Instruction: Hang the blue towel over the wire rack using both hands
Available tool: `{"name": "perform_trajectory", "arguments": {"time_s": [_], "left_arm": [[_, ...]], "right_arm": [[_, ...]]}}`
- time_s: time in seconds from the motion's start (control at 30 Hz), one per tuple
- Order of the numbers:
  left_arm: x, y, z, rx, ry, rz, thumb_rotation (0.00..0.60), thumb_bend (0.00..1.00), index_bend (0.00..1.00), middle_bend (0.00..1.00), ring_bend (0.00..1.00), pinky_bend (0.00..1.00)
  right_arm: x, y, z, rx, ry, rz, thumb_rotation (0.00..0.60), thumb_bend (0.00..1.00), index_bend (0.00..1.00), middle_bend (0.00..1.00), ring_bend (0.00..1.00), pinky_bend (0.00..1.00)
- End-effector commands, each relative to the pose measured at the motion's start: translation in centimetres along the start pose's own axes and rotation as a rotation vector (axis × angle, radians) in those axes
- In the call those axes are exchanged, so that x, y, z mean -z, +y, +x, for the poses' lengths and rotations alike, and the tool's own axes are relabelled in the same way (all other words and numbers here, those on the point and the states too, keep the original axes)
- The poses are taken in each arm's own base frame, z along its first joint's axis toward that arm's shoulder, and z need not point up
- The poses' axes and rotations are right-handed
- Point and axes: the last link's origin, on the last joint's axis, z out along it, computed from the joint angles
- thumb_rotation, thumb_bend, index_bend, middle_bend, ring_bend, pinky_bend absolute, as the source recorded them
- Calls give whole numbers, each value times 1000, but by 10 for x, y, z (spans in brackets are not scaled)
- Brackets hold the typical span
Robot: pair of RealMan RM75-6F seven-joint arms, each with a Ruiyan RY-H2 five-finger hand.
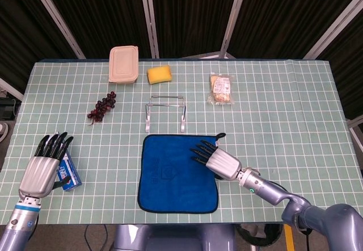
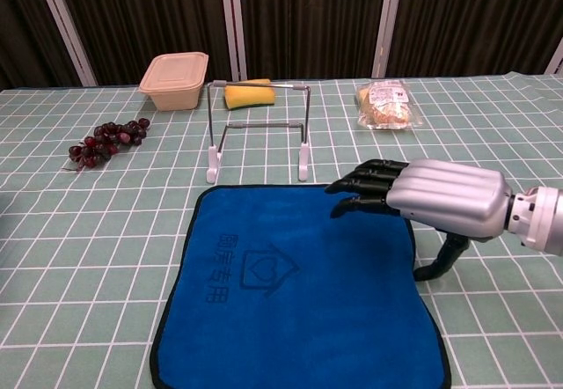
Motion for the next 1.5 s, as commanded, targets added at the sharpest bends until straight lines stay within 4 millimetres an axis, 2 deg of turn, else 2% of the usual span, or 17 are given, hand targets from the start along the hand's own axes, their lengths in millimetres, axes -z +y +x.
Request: {"name": "perform_trajectory", "arguments": {"time_s": [0.03,0.07,0.13,0.27,0.33,0.5,0.67,0.93,1.1,1.2,1.37,1.4,1.5], "left_arm": [[-1,0,-1,-2,-2,1,600,0,0,0,0,0],[-1,0,-1,-1,-3,1,600,0,0,0,0,0],[-2,0,-1,-3,-5,0,600,0,0,0,0,0],[-2,0,-2,-5,-8,-1,600,0,0,0,0,0],[-2,0,-3,-6,-9,-2,600,0,0,0,0,0],[-2,1,-4,-8,-13,-5,600,0,0,0,0,0],[-2,1,-4,-9,-16,-5,600,0,0,0,0,0],[-4,2,-6,-15,-21,-11,600,0,0,0,0,0],[-10,8,-9,-27,-17,-50,600,0,0,0,0,0],[-33,31,-17,-67,-27,-214,600,0,32,0,0,0],[-63,62,-34,-194,-23,-476,600,0,238,0,0,0],[-71,75,-41,-214,-23,-558,600,0,270,0,0,0],[-85,91,-52,-227,-27,-642,600,1,301,0,0,0]], "right_arm": [[-1,-1,1,-16,7,4,600,0,214,0,0,0],[-2,-2,2,-26,8,7,600,2,233,0,0,0],[-2,-3,1,-42,5,11,600,74,276,0,0,0],[-3,-6,-1,-53,5,16,600,241,216,0,0,0],[-3,-6,-2,-58,5,18,600,284,268,0,0,0],[-4,-8,-3,-78,15,18,600,316,394,0,0,0],[-5,-7,-3,-86,20,16,600,322,453,0,0,0],[-5,-8,-5,-94,25,17,600,403,635,0,0,0],[-6,-9,-5,-99,27,19,600,445,661,0,0,0],[-7,-9,-5,-95,29,21,600,446,687,0,0,0],[-7,-10,-1,-95,35,16,600,445,681,0,0,0],[-7,-10,-1,-101,38,11,600,446,684,0,0,0],[-7,-11,0,-99,37,8,600,445,697,1,0,0]]}}
